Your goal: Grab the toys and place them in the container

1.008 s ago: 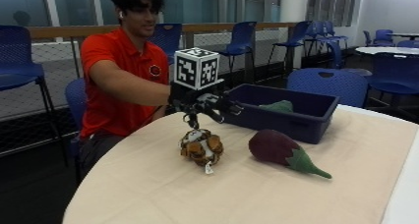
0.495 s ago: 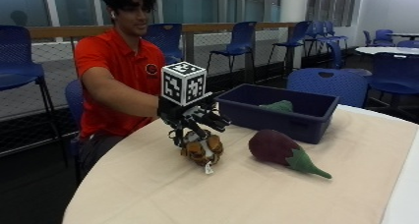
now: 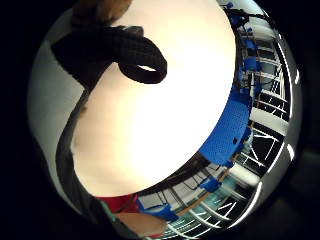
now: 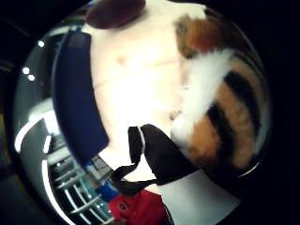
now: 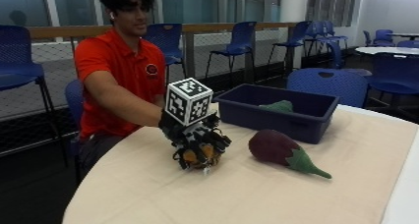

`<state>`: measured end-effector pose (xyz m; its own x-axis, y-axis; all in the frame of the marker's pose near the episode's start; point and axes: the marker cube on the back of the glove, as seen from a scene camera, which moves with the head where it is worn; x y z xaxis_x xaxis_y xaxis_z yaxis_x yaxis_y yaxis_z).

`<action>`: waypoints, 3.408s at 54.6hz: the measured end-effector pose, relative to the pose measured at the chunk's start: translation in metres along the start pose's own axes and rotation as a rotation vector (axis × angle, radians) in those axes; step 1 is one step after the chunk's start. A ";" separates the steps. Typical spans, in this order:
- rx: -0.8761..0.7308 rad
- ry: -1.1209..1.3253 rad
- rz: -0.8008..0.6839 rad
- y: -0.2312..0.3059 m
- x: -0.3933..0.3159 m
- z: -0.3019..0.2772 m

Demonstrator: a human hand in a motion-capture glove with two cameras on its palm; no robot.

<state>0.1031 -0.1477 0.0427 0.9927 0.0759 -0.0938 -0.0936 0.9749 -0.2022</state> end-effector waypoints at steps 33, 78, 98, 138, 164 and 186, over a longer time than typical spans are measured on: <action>0.108 0.209 -0.009 -0.002 -0.023 -0.002; 0.315 0.029 -0.339 0.018 -0.304 -0.181; 0.115 -0.028 -0.445 -0.008 -0.322 -0.142; 0.198 -0.060 -0.060 -0.126 -0.122 -0.112; 0.091 -0.049 -0.035 -0.172 -0.119 -0.060; 0.116 0.124 -0.035 -0.174 -0.129 -0.049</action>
<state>-0.0120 -0.3374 0.0418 0.9775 0.0219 -0.2098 -0.0426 0.9946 -0.0945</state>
